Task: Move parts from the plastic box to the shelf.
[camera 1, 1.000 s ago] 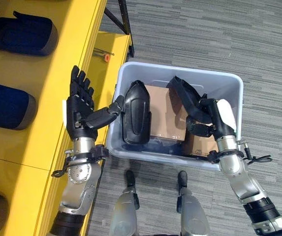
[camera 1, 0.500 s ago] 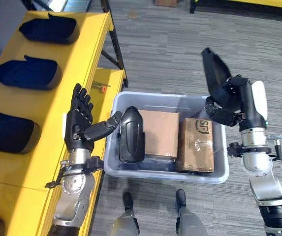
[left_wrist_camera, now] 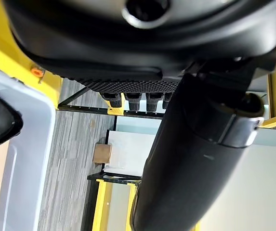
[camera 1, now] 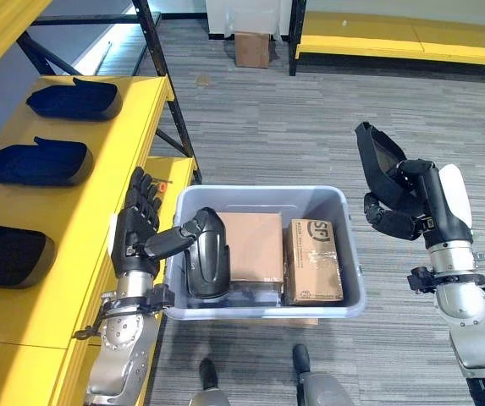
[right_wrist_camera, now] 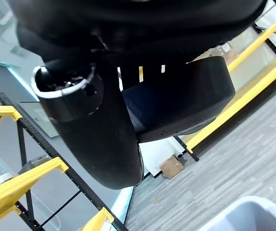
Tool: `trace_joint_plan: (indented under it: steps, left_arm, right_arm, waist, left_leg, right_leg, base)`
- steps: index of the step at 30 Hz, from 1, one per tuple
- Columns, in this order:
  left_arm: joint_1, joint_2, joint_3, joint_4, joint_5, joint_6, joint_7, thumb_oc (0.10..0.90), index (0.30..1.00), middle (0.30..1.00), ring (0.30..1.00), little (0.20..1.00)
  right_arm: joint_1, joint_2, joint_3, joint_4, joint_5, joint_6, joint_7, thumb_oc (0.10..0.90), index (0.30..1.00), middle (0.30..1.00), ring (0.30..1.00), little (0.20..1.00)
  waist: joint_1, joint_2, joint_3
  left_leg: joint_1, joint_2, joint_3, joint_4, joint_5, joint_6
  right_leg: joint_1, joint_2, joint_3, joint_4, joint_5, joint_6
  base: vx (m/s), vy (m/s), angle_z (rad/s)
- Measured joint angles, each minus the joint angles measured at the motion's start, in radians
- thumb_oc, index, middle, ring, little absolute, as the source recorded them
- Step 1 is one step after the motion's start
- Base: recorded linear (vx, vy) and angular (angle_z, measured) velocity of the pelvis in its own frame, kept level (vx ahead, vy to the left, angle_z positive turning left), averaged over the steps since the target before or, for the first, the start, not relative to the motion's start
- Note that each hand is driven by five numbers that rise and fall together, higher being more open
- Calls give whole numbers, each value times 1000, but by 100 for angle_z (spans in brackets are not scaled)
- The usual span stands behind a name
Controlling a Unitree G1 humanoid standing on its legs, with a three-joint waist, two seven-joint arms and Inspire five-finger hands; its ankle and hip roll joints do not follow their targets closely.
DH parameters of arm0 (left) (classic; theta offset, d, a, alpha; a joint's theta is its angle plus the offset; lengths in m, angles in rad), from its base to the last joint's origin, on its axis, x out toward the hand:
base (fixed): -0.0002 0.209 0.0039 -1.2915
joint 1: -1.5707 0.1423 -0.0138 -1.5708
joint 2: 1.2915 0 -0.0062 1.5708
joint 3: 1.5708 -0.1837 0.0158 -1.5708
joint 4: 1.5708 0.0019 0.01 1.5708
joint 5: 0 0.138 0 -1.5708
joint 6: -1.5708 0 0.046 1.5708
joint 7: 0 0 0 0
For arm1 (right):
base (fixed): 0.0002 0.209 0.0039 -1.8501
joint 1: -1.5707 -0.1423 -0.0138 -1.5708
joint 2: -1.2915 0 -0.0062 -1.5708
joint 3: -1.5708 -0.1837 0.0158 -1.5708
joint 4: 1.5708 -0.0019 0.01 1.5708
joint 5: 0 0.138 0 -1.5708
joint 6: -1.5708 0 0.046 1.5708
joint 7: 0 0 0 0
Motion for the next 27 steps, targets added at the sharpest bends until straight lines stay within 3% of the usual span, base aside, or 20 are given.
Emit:
trace_joint_plan:
  steps: [4, 6, 7, 8, 9, 10, 11, 12, 13, 16, 18, 19, 20, 21, 23, 24, 27]
  left_arm:
    - [32, -5, -5, 13, 1, 4, -1, 900, 1000, 1000, 1000, 1000]
    - [42, -8, -23, 35, 2, 26, -4, 900, 1000, 1000, 1000, 1000]
    - [45, 1, -33, 46, 2, 29, -11, 900, 1000, 1000, 1000, 1000]
    - [34, 6, -42, 59, 2, 30, -20, 900, 1000, 1000, 1000, 1000]
    - [23, 1, -54, 79, 2, 39, -42, 900, 1000, 1000, 1000, 1000]
    - [35, 2, -54, 81, 0, 38, -41, 900, 1000, 1000, 1000, 1000]
    - [49, 5, -49, 87, 0, 38, -40, 900, 1000, 1000, 1000, 1000]
    - [51, 5, -45, 97, -1, 39, -40, 900, 1000, 1000, 1000, 1000]
    - [49, 4, -44, 98, -1, 38, -41, 900, 1000, 1000, 1000, 1000]
    - [37, 0, -54, 97, -2, 38, -45, 900, 1000, 1000, 1000, 1000]
    - [25, -4, -68, 97, -2, 38, -52, 900, 1000, 1000, 1000, 1000]
    - [22, -6, -83, 97, -2, 39, -64, 900, 1000, 1000, 1000, 1000]
    - [23, -9, -92, 94, -2, 39, -68, 900, 1000, 1000, 1000, 1000]
    - [20, -15, -106, 98, -1, 39, -79, 900, 1000, 1000, 1000, 1000]
    - [4, -30, -123, 101, -1, 43, -87, 900, 1000, 1000, 1000, 1000]
    - [2, -52, -128, 93, -2, 41, -91, 900, 1000, 1000, 1000, 1000]
    - [12, -41, -114, 92, 0, 41, -86, 900, 1000, 1000, 1000, 1000]
  right_arm:
    - [-5, -68, 60, -9, 5, -22, 3, 400, 300, 300, 300, 300]
    - [2, -82, 62, -10, 8, -31, 9, 400, 300, 300, 300, 300]
    - [5, -85, 58, -10, 8, -33, 6, 400, 300, 300, 300, 300]
    - [12, -87, 50, -10, 8, -32, 5, 400, 300, 300, 300, 300]
    - [29, -88, 38, -7, 7, -27, 7, 400, 300, 300, 300, 300]
    - [30, -85, 40, -7, 7, -28, 8, 400, 300, 300, 300, 300]
    - [35, -80, 40, -14, 7, -33, 9, 400, 300, 300, 300, 300]
    - [39, -75, 42, -14, 7, -35, 10, 400, 300, 300, 300, 300]
    - [44, -73, 42, -13, 7, -36, 10, 400, 300, 300, 300, 300]
    - [74, -32, 35, -14, 7, -39, 8, 400, 300, 300, 300, 300]
    - [118, -1, 2, -17, 7, -44, 7, 400, 300, 300, 300, 300]
    - [149, 23, -35, -18, 7, -44, 7, 400, 300, 300, 300, 300]
    - [167, 29, -55, -18, 8, -42, 5, 400, 300, 300, 300, 300]
    - [191, 35, -86, -18, 7, -37, 5, 400, 300, 300, 300, 300]
    - [223, 43, -127, -20, 7, -36, -8, 400, 300, 300, 300, 300]
    - [238, 54, -152, -19, 2, -23, -20, 400, 300, 300, 300, 300]
    - [236, 64, -138, -20, -1, -25, -25, 400, 300, 300, 300, 300]
  waist:
    - [29, 3, -5]
    - [27, 8, -8]
    - [48, 18, -10]
    - [45, 16, -9]
    - [53, 11, -7]
    - [78, 7, -6]
    - [94, -1, -6]
    - [94, -6, -5]
    - [86, -21, -2]
    - [61, -50, -13]
    - [24, -56, -18]
    - [11, -44, -26]
    - [-10, -29, -34]
    - [-18, 1, -50]
    - [-56, 21, -60]
    - [-55, 43, -66]
    - [-38, 49, -73]
  left_leg:
    - [-36, 34, -62, 47, 12, 13]
    - [-90, 34, -111, 57, 84, 47]
    - [-129, 19, -87, 60, 151, 69]
    - [-157, 14, -66, 69, 197, 46]
    - [-194, -5, -49, 71, 267, 57]
    - [-191, -9, -51, 99, 216, 57]
    - [-199, -13, -50, 162, 147, 44]
    - [-206, -11, -45, 216, 90, 47]
    - [-192, -6, -45, 248, 46, 44]
    - [-130, 49, -30, 303, -5, 21]
    - [-89, 77, -19, 304, -22, 2]
    - [-43, 76, -14, 261, -45, -31]
    - [-13, 74, -13, 210, -40, -30]
    - [29, 76, 51, 139, -45, -37]
    - [29, 69, 140, 68, -42, -30]
    - [35, 35, 153, 23, -48, -32]
    - [37, -27, 144, 2, -50, -37]
  right_leg:
    - [-75, 31, -45, 190, -106, -44]
    - [-99, 10, -114, 261, -155, -75]
    - [-108, 13, -159, 290, -165, -95]
    - [-110, -6, -191, 289, -171, -102]
    - [-103, -45, -248, 282, -189, -117]
    - [-110, -53, -259, 278, -179, -152]
    - [-107, -56, -266, 264, -180, -154]
    - [-104, -56, -275, 247, -178, -155]
    - [-99, -63, -291, 235, -163, -178]
    - [-70, -74, -384, 186, -144, -183]
    - [-47, -71, -444, 146, -118, -158]
    - [-43, -68, -475, 135, -109, -153]
    - [-44, -65, -493, 131, -109, -149]
    - [-50, -73, -534, 137, -103, -141]
    - [-51, -94, -581, 147, -103, -127]
    - [-59, -117, -584, 158, -87, -99]
    - [-61, -163, -564, 131, -41, -55]
  base:
    - [-119, -233, 30]
    - [-198, -289, 109]
    - [-207, -249, 115]
    - [-127, -88, 149]
    - [-142, -78, 119]
    - [-99, -36, 99]
    - [-117, -56, 42]
    - [-94, -31, 68]
    - [-86, -36, 80]
    - [9, 69, 81]
    - [80, 210, 86]
    - [-48, 246, 81]
    - [-49, 295, 74]
    - [-52, 221, 77]
    - [31, 254, 90]
    - [77, 349, 70]
    - [61, 242, 20]
